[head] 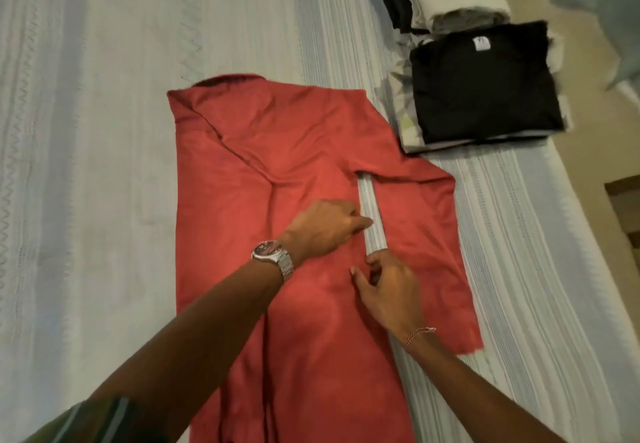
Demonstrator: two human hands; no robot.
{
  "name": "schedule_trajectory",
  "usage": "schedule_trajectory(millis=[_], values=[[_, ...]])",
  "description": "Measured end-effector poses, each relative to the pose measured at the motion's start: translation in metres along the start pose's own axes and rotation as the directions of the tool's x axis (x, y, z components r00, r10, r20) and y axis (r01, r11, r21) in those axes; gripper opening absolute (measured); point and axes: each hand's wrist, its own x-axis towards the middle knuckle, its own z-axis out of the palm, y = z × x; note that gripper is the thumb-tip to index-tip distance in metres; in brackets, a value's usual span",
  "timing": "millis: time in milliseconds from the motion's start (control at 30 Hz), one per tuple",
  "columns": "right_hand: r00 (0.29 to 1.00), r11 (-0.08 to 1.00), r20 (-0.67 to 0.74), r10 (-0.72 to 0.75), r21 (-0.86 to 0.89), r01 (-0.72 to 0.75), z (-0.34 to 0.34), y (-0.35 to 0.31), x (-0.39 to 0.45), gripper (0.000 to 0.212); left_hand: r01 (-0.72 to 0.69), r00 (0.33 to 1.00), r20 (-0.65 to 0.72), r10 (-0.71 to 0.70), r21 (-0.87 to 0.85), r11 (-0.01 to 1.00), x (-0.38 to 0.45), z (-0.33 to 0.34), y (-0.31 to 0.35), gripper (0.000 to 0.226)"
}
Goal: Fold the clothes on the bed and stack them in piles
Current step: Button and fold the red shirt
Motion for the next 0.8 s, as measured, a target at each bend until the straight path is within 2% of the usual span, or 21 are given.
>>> schedule_trajectory(millis=[67,133,200,267,400,500,567,633,700,800], values=[[0.989,0.993,0.103,0.108,-0.068,-0.101,-0.008,0.009,-0.033,0.029,0.053,0.994,0.092,-0.053,0.006,0.999,-0.005,-0.002,0.017,0.036],[0.947,0.971,0.239,0.217,-0.148,-0.185,-0.017,0.022,-0.068,0.028,0.048,0.991,0.121,-0.060,0.103,0.994,-0.007,-0.001,0.031,0.030],[0.893,0.960,0.356,0.276,-0.145,-0.239,-0.023,0.039,-0.095,0.033,0.010,0.988,0.148,-0.043,0.217,0.976,-0.007,0.000,0.038,0.022],[0.864,0.953,0.404,0.300,-0.101,-0.284,-0.029,0.055,-0.117,0.042,0.005,0.985,0.165,-0.048,0.251,0.968,-0.004,-0.002,0.041,0.017],[0.888,0.941,0.316,0.333,-0.055,-0.334,-0.039,0.071,-0.146,0.043,0.124,0.985,0.092,-0.149,0.230,0.965,-0.003,0.000,0.052,0.009],[0.906,0.933,0.241,0.349,-0.183,-0.310,-0.039,0.065,-0.165,0.030,0.247,0.967,0.029,-0.254,0.154,0.957,-0.010,0.014,0.068,0.006],[0.900,0.912,0.207,0.384,-0.239,-0.334,-0.040,0.060,-0.172,0.031,0.326,0.945,0.010,-0.328,0.096,0.941,-0.013,0.020,0.074,0.011],[0.899,0.904,0.185,0.396,-0.248,-0.347,-0.040,0.060,-0.179,0.030,0.309,0.949,0.025,-0.314,0.129,0.942,-0.016,0.023,0.080,0.018],[0.924,0.926,0.151,0.350,-0.206,-0.317,-0.039,0.060,-0.187,0.025,0.211,0.970,0.072,-0.233,0.230,0.950,-0.016,0.020,0.084,0.019],[0.983,0.974,-0.024,0.181,-0.133,-0.183,-0.035,0.052,-0.205,0.017,0.089,0.986,0.100,-0.137,0.378,0.921,-0.011,0.004,0.082,0.021]])
